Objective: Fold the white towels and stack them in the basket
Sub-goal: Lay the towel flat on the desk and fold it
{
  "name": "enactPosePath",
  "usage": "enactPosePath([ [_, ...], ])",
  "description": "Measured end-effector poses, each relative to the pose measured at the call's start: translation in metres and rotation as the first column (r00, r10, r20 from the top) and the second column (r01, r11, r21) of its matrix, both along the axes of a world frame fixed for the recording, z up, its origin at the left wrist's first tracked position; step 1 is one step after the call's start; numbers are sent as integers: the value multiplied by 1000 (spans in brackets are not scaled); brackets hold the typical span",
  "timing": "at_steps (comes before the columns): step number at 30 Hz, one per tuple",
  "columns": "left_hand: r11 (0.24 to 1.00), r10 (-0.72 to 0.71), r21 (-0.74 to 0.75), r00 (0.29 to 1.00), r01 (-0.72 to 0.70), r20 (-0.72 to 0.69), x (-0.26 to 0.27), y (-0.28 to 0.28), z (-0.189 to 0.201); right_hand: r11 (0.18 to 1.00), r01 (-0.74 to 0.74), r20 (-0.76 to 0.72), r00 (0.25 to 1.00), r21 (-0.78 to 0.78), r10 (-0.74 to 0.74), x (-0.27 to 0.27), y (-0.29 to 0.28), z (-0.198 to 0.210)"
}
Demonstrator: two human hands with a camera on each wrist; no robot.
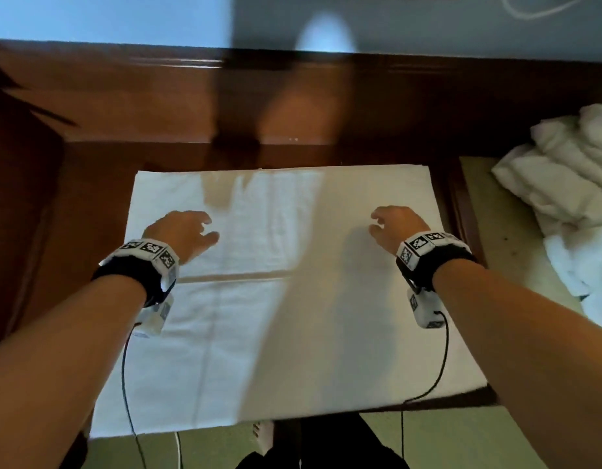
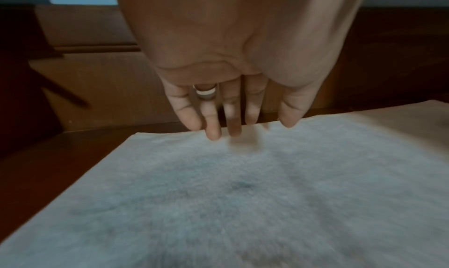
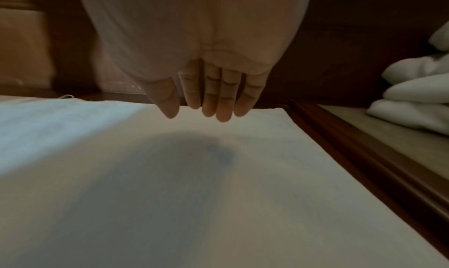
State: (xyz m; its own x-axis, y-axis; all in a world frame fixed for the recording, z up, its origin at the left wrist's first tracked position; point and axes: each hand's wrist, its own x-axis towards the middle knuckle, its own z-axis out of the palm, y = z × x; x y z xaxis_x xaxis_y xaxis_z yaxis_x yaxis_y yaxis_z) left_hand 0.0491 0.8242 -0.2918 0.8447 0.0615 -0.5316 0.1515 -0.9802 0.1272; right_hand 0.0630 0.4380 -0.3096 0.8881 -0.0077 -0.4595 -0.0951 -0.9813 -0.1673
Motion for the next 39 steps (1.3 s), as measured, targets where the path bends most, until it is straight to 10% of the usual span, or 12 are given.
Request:
enactPosePath([
  [17,966,-139,246,967,84,214,78,-8,-76,980,-134,221,961,-148,165,94,-34,-60],
  [23,975,-205,152,928,165,310,84,-9,-41,963,-204,112,968,-173,225,116,-40,-30],
  [32,971,-234,47,895,234,379,50,6,41,982,34,63,997,187,-47,70,-35,46],
  [39,881,-473,306,675,361,566,-47,23,71,976,-111,326,930,-188,169,-35,-40,76],
])
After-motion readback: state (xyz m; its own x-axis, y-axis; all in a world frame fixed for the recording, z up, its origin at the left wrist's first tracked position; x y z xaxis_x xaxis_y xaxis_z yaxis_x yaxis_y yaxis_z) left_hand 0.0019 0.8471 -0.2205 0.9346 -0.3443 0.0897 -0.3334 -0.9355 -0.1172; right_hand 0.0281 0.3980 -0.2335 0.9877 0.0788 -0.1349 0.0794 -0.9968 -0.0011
